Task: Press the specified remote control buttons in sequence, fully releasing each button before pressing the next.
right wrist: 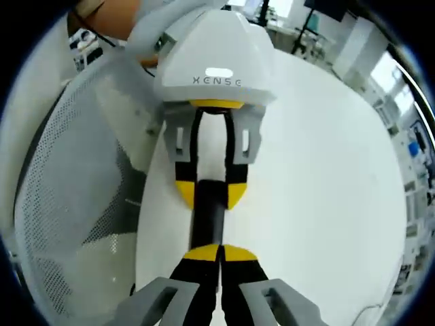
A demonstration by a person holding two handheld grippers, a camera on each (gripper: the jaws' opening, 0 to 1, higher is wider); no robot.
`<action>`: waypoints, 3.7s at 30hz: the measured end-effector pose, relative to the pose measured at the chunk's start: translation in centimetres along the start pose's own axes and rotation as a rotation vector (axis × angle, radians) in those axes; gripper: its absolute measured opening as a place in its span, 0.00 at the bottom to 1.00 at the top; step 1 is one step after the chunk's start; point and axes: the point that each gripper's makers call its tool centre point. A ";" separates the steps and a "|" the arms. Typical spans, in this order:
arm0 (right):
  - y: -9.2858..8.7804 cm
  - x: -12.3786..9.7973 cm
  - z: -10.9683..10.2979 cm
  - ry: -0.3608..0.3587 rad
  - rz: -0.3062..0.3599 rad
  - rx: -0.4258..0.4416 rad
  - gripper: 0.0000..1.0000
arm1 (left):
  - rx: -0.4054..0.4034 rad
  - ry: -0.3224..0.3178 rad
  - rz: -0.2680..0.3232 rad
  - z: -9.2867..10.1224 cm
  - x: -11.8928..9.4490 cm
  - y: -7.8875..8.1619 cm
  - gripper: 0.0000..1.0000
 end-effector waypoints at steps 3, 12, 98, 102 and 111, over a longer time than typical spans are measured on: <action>0.1 0.2 0.0 0.006 -0.002 -0.006 0.00 | 0.001 0.000 -0.001 0.0 0.0 0.0 0.25; 0.4 1.9 -0.9 0.041 0.001 -0.002 0.00 | -0.004 0.003 0.005 0.0 0.0 0.0 0.25; 1.2 2.4 -1.1 0.061 0.000 -0.006 0.00 | -0.005 0.005 0.002 0.0 0.0 0.2 0.25; 1.4 3.0 -1.4 0.071 -0.006 -0.020 0.00 | -0.003 0.004 0.000 0.0 0.0 0.2 0.25; 0.9 4.1 -1.6 0.083 -0.026 -0.023 0.00 | -0.004 0.005 -0.002 0.1 0.0 0.2 0.25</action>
Point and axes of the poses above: the point that each gripper's makers call its tool centre point, and the gripper's own axes: x roughly forward along the fingers, z roughly to its right, y roughly out of its top, and after that the axes turned 10 degrees about -z, right-handed
